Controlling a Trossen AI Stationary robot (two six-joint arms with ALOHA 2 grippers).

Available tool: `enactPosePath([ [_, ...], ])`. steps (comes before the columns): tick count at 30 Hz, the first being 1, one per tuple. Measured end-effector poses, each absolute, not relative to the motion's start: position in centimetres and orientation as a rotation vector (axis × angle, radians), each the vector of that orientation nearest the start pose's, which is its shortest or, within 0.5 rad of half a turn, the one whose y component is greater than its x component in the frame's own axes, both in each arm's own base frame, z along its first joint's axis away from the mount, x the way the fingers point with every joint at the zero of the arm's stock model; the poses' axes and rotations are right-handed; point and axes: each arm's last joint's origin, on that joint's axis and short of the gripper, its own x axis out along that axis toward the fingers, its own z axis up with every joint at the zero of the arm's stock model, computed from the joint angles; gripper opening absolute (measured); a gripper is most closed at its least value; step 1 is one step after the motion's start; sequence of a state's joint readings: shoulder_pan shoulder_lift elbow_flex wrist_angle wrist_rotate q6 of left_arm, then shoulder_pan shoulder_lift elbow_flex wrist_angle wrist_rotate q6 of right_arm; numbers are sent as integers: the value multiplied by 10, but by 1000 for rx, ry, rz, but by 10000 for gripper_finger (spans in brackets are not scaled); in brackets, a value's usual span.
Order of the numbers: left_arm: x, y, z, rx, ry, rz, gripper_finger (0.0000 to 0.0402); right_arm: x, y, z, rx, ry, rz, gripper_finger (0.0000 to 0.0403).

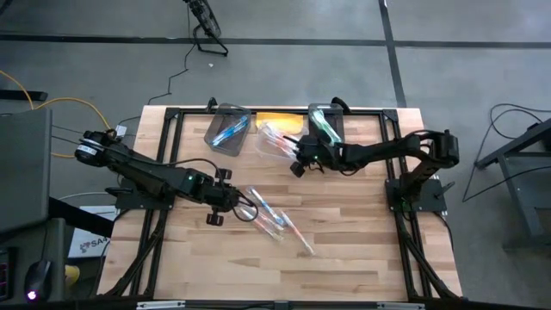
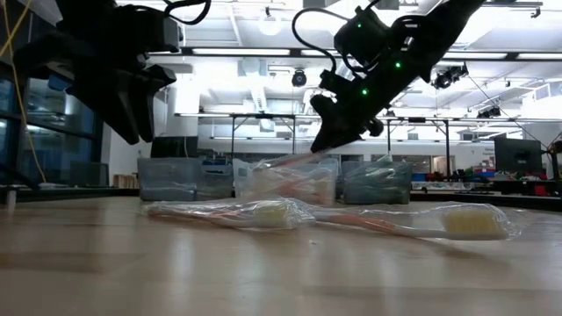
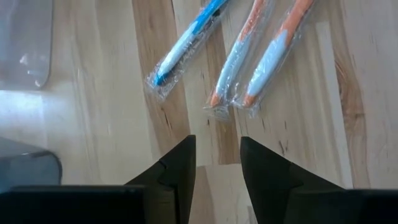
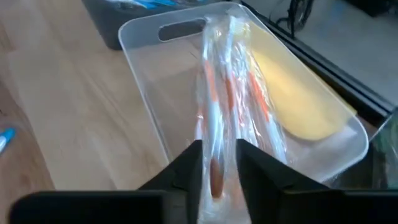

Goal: Pick & Place Toothbrushes
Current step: Put the orange toothbrush into the transparent bin

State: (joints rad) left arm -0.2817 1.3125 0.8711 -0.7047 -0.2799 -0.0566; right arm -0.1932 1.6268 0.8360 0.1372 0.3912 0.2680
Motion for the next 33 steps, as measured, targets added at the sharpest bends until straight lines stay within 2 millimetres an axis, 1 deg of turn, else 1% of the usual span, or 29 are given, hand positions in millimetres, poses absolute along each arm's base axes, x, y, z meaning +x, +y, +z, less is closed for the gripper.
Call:
enactPosePath([
  [6,232,-59,221,266,1097,29,120,315,-73,180,241,562,-666,167],
  [9,234,-59,222,261,1080,28,120,310,-70,185,246,580,-655,201],
  [11,235,-60,223,257,1067,20,120,308,-65,192,274,572,-621,217],
  [14,235,-60,223,260,1065,16,120,298,-54,201,343,624,-542,227],
  [18,236,-60,223,258,1057,16,120,292,-29,207,402,677,-437,225],
  [22,237,-60,224,255,1043,16,120,292,9,206,426,710,-348,223],
  [26,237,-61,224,254,1040,16,120,290,51,197,442,748,-274,223],
  [30,238,-61,224,251,1030,16,120,287,89,182,353,771,-249,223],
  [33,238,-61,224,250,1026,16,120,288,112,168,308,747,-253,223],
])
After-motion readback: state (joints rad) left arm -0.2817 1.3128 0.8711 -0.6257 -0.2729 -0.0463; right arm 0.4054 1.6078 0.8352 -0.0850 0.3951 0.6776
